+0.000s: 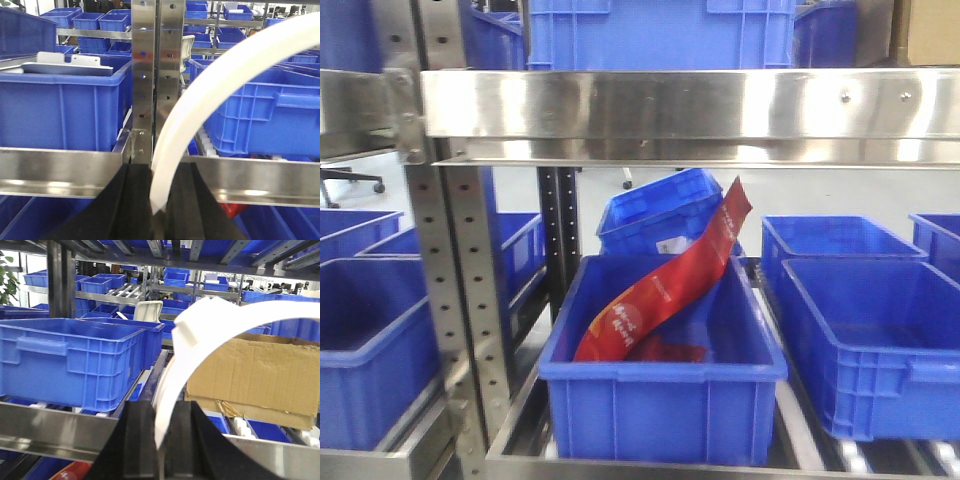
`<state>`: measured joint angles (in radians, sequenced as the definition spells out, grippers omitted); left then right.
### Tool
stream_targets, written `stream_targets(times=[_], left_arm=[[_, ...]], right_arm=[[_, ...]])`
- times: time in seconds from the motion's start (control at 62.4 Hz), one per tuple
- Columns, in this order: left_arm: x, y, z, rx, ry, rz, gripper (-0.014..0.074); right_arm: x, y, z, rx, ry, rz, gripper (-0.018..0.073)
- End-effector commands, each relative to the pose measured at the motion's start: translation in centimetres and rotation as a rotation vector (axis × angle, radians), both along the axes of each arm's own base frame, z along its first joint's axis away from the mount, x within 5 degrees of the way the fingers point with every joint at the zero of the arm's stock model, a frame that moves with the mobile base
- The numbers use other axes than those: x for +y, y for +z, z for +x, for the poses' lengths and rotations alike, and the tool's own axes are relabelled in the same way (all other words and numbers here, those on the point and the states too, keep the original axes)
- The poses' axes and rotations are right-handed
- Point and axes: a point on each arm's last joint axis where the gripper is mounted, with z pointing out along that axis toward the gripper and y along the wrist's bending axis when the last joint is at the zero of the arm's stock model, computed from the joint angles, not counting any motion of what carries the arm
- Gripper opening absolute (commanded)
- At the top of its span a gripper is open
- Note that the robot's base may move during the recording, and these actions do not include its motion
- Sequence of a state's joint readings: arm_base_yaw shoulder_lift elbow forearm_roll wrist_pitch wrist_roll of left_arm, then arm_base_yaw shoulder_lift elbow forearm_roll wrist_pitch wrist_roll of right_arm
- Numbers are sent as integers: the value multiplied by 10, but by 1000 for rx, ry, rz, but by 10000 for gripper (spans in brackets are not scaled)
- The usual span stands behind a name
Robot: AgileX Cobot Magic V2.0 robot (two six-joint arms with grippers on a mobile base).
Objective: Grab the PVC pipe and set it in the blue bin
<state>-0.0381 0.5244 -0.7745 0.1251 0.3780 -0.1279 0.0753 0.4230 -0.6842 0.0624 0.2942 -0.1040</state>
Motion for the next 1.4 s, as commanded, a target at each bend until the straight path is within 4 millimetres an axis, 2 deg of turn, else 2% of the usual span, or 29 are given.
stream_targets(times=[0.0, 1.379], left_arm=[[0, 6, -2, -42, -3, -10, -111], [0, 6, -2, -42, -3, -10, -111]], right_arm=[[0, 4, -2, -30, 1, -5, -141], [0, 4, -2, -30, 1, -5, -141]])
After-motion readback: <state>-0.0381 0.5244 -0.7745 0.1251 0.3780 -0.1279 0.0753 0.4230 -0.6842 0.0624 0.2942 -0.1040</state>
